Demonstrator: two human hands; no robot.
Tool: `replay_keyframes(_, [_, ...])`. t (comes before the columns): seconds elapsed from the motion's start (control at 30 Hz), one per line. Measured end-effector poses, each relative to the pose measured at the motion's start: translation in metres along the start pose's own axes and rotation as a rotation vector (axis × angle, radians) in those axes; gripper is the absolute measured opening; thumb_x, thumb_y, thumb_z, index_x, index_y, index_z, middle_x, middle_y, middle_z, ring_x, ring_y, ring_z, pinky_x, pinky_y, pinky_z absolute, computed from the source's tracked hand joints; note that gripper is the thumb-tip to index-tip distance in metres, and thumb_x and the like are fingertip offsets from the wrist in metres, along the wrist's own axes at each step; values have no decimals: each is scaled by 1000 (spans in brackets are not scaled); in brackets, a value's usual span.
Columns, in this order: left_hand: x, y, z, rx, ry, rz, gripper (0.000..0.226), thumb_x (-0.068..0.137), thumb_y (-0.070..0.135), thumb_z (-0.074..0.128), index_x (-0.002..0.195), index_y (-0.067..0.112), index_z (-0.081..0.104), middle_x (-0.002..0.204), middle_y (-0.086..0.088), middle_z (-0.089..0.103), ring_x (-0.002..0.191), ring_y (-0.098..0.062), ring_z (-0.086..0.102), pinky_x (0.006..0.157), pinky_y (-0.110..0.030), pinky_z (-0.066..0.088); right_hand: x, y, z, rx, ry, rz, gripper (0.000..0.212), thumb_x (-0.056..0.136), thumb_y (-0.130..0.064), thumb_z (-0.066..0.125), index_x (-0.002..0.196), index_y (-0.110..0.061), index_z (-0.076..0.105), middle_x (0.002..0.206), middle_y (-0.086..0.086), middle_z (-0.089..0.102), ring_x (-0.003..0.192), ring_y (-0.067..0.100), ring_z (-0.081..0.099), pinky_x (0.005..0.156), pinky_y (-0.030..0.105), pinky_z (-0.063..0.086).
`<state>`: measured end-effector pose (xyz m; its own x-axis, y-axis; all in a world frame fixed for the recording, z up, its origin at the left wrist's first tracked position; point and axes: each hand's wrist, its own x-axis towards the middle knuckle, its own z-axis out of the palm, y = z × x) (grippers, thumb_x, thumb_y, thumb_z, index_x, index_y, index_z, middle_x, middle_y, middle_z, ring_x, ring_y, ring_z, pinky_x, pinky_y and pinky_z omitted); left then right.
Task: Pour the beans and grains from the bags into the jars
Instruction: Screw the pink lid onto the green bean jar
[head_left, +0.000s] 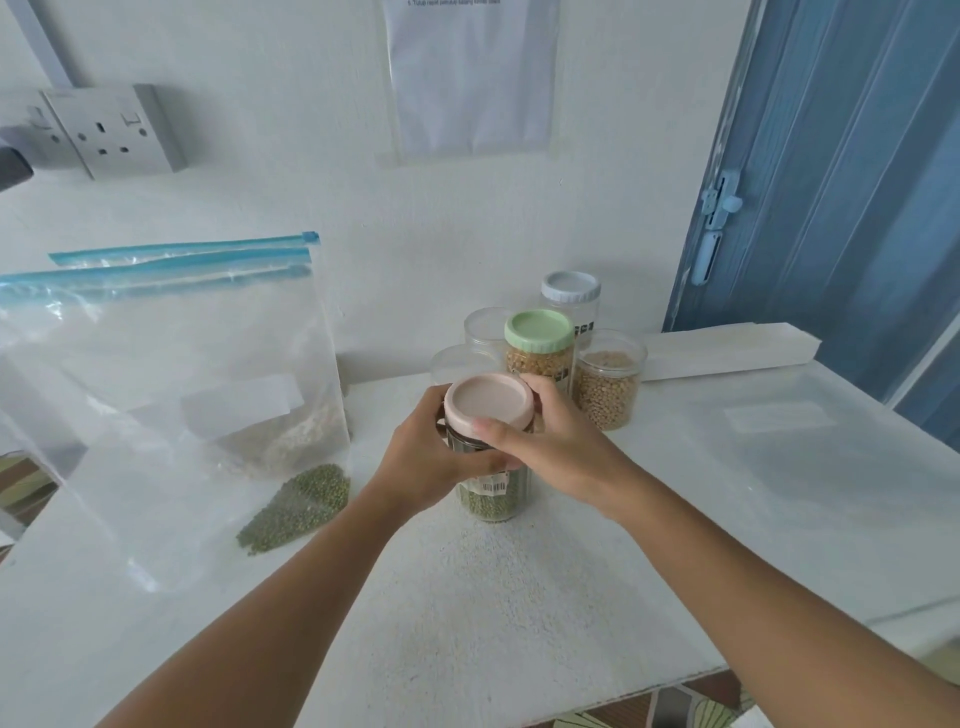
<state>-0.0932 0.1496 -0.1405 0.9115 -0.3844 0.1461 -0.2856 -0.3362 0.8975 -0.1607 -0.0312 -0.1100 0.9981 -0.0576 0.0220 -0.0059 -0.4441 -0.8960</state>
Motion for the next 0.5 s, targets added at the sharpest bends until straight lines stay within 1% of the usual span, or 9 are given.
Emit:
replay_keyframes(0.07, [0,0,0,-5,-1,-1,88,57,36,102,131,38,56,114,21,68,98,7,62,82,-16,49,1,11,-5,-5,20,6,91,72,-64,84,146,-33,41,138,-18,52,128,1,50,109,32,46])
replay_keyframes(0.1, [0,0,0,-9,-5,-2,87,58,33,102,131,37,56,115,21,68,99,8,62,80,-13,49,3,13,-7,5,22,19,95,70,-62,87,147,-32,40,139,-18,52,129,3,51,112,36,45])
replay_keyframes(0.2, [0,0,-1,-15,-11,-5,88,58,33,103,131,37,56,116,20,68,101,7,63,75,-9,51,11,12,-12,24,-26,41,108,63,-65,89,153,-39,35,141,-18,50,129,5,52,112,39,46])
replay_keyframes(0.27, [0,0,-1,-16,-7,-9,88,58,32,103,132,37,55,117,19,68,102,6,63,76,-10,51,14,13,-10,12,-24,18,103,61,-69,88,149,-49,39,142,-16,48,130,7,51,111,41,47])
replay_keyframes(0.3, [0,-1,0,-15,0,-9,88,58,31,103,132,37,55,117,18,68,102,6,63,78,-12,51,14,15,-7,14,-3,2,98,60,-70,87,146,-51,43,141,-16,48,130,7,51,110,42,48])
replay_keyframes(0.4, [0,-3,4,8,29,7,86,61,25,101,133,35,55,117,18,68,102,4,62,85,-17,50,10,21,7,29,119,-32,96,61,-70,86,144,-45,45,139,-17,46,131,5,47,110,42,48])
replay_keyframes(0.5, [-2,-6,6,30,49,14,83,64,20,99,133,34,54,116,18,68,102,5,62,86,-19,50,8,23,17,25,188,-61,93,63,-68,81,143,-41,44,138,-16,45,132,5,43,112,42,45])
